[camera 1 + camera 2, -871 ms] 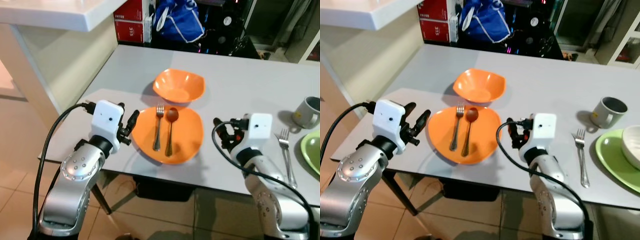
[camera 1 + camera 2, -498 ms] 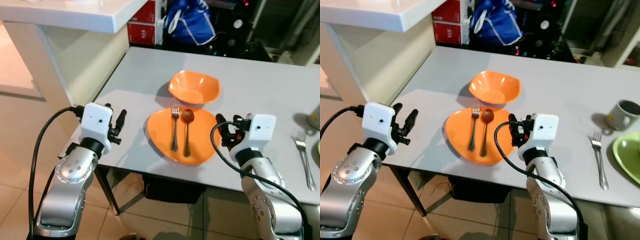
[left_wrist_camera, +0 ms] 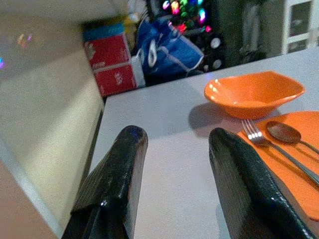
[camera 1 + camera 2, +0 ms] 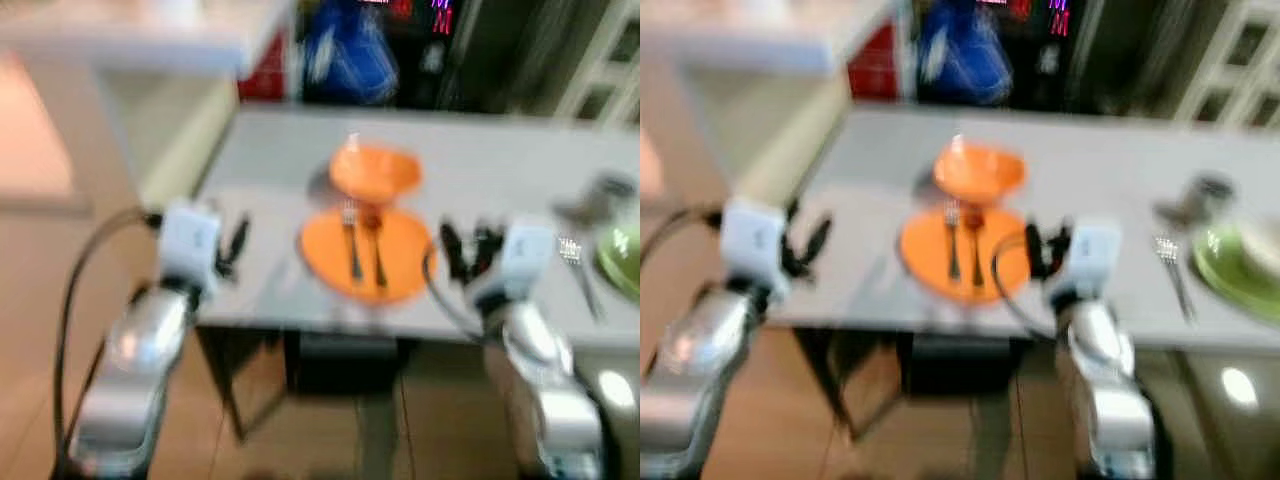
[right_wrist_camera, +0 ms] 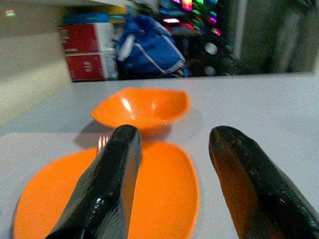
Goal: Setting the table
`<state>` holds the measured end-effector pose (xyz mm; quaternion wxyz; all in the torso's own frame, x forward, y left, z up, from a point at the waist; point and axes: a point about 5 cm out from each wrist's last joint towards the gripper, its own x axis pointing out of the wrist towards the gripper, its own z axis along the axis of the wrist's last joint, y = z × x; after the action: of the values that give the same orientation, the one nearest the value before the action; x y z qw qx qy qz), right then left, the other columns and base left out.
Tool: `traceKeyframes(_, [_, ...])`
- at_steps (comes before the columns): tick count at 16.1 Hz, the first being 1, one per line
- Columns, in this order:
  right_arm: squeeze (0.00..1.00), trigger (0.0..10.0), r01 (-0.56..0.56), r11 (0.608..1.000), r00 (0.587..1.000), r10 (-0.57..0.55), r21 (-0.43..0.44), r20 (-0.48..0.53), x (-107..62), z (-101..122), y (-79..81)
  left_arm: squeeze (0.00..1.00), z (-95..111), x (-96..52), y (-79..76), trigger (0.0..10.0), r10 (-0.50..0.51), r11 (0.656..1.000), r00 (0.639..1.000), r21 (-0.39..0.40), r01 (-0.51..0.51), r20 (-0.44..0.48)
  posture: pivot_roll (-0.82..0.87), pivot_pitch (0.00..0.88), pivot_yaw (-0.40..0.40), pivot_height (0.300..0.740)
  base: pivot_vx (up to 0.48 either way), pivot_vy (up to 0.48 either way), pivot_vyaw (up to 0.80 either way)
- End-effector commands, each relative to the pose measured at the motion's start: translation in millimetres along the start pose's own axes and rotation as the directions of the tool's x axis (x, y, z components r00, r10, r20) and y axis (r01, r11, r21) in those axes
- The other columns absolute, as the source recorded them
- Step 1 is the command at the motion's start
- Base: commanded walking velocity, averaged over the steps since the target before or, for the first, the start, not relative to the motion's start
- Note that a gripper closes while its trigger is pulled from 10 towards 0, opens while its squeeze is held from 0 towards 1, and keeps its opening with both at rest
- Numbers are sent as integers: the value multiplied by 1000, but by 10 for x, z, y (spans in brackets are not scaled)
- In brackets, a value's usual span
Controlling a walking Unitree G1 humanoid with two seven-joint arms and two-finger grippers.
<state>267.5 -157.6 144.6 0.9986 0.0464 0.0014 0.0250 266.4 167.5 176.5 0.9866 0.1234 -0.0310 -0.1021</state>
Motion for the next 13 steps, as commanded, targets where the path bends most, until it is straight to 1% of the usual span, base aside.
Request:
traceKeyframes(1, [0, 10000, -8, 1000, 1000, 8, 8, -7, 28, 1, 12, 0, 36, 21, 50, 10000, 25, 1000, 1000, 14, -25, 9, 87, 0, -17, 740, 0, 341, 0])
traceKeyframes(4, [0, 10000, -18, 1000, 1000, 18, 5, -11, 65, 17, 17, 0, 68, 86, 79, 10000, 29, 999, 999, 17, -30, 18, 84, 0, -18, 740, 0, 347, 0])
traceKeyframes(6, [0, 10000, -27, 1000, 999, 27, 4, -29, 73, -10, 26, 0, 82, 98, 109, 10000, 45, 999, 999, 12, -46, 22, 85, 0, -16, 740, 0, 345, 0])
traceKeyframes(10, [0, 10000, -44, 999, 998, 44, -1, -43, 93, -13, 46, 0, 72, 116, 169, 10000, 68, 998, 998, 14, -68, 16, 80, 0, -24, 740, 0, 349, -534])
traceKeyframes(13, [0, 10000, -49, 999, 998, 48, -7, -50, 108, -31, 35, 0, 81, 96, 188, 10000, 81, 997, 997, 11, -81, 17, 84, 0, -25, 740, 0, 350, -571])
